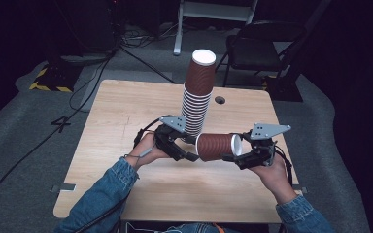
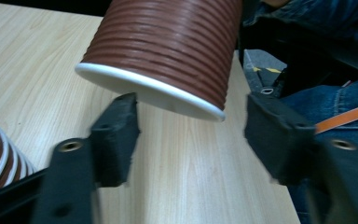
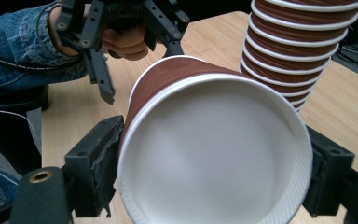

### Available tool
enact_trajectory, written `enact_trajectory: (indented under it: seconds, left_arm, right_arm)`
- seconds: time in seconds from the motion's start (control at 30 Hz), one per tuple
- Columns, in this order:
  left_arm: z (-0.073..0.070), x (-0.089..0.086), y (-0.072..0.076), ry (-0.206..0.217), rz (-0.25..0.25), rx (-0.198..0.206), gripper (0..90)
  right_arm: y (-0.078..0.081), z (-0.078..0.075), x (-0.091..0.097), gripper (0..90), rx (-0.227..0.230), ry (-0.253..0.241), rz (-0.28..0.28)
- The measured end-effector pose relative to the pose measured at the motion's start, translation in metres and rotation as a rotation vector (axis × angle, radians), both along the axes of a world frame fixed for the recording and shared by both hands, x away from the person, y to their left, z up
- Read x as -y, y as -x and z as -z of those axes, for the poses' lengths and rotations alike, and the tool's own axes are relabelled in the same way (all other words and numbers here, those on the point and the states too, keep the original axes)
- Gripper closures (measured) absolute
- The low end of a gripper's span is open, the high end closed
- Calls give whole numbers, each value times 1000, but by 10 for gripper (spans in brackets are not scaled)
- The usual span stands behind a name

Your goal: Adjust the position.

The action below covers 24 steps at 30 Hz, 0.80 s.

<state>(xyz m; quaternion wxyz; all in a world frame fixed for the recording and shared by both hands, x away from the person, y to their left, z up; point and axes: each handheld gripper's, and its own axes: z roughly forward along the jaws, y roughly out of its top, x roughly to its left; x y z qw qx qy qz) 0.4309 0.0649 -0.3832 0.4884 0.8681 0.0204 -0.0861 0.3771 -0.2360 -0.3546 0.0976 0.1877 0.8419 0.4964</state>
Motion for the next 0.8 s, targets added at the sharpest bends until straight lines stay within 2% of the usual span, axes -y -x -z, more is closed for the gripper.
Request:
enact_trajectory:
  seconds: [0.1, 0.23, 0.4, 0.53, 0.8]
  left_arm:
    - [0, -2, -1, 20, 18, -14, 465]
    - [1, -2, -2, 36, 28, -30, 501]
    - [4, 2, -2, 17, 29, -30, 543]
    - [5, 4, -2, -13, 28, -26, 600]
    - [4, 4, -1, -20, 27, -16, 644]
  right_arm:
    - [2, 1, -1, 209, 15, -1, -3]
    - [3, 4, -2, 208, 32, -4, -4]
    - [4, 8, -2, 208, 40, -8, -8]
    - [5, 11, -5, 208, 35, 18, -15]
    - [4, 14, -6, 208, 23, 48, -7]
